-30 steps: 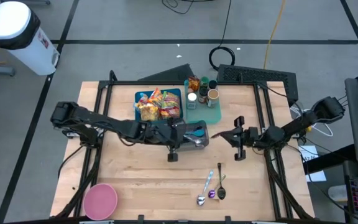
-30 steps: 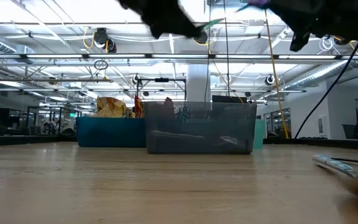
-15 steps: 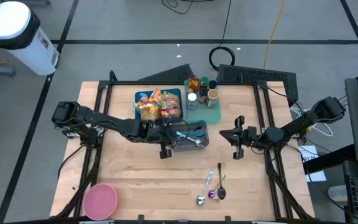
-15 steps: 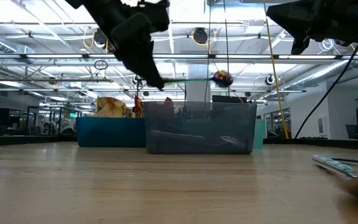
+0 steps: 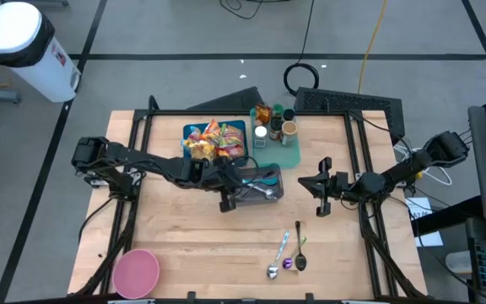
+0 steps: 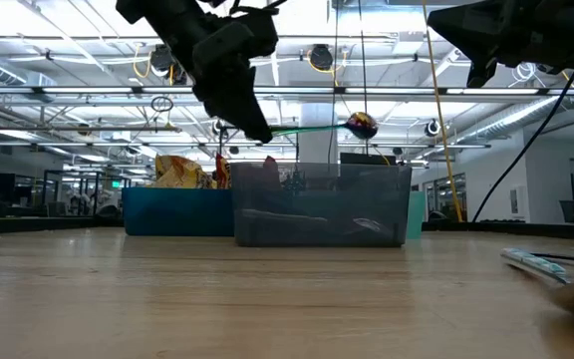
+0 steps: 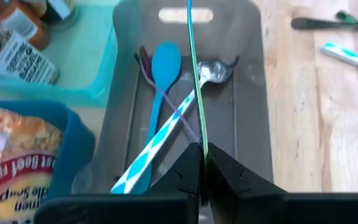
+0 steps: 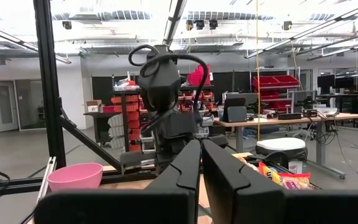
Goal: Pick & Place Food Item
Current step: Put the violet spoon into the black bin, then put the black spoon into the black bin
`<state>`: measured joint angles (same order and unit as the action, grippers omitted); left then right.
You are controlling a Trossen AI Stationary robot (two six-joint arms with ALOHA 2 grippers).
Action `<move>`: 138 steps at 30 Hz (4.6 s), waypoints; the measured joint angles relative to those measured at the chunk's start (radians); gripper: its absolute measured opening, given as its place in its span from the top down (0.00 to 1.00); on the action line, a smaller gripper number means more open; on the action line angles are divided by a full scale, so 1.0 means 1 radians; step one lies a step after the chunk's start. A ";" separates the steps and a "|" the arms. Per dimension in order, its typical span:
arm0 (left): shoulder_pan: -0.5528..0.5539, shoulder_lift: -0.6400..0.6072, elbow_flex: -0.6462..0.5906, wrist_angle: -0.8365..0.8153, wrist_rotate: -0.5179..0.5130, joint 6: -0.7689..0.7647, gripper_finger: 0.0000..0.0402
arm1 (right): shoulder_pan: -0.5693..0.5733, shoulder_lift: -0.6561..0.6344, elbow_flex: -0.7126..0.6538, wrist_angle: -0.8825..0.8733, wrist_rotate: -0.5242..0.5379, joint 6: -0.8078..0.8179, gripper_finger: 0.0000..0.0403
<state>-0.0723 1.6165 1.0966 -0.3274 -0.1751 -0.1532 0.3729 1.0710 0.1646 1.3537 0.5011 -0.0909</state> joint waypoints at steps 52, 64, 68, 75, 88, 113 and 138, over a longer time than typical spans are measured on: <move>0.000 0.000 0.000 0.102 -0.010 0.013 0.86 | 0.234 0.413 0.371 -1.148 -0.454 0.113 0.58; 0.000 0.000 0.000 0.101 -0.010 -0.008 0.86 | 0.194 0.471 0.365 -1.146 -0.450 0.199 0.78; 0.000 0.000 0.000 0.101 -0.010 -0.008 0.86 | 0.193 0.472 0.364 -1.147 -0.449 0.179 0.92; 0.000 0.000 0.000 0.101 -0.010 -0.008 0.86 | 0.191 0.472 0.362 -1.142 -0.450 0.183 0.98; 0.000 0.000 0.000 0.101 -0.010 -0.008 0.86 | 0.191 0.308 0.359 -1.058 -0.453 0.176 1.00; -0.009 0.001 0.001 0.487 -0.009 -0.326 0.35 | 0.162 0.049 0.360 -1.160 0.408 -0.218 1.00; 0.011 0.086 0.001 0.705 0.042 -0.346 0.47 | 0.077 0.050 0.362 -0.986 0.410 -0.400 1.00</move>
<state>-0.0610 1.7027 1.0973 0.3778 -0.1334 -0.4991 0.4503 1.1206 0.5262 0.3676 0.9108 -0.4908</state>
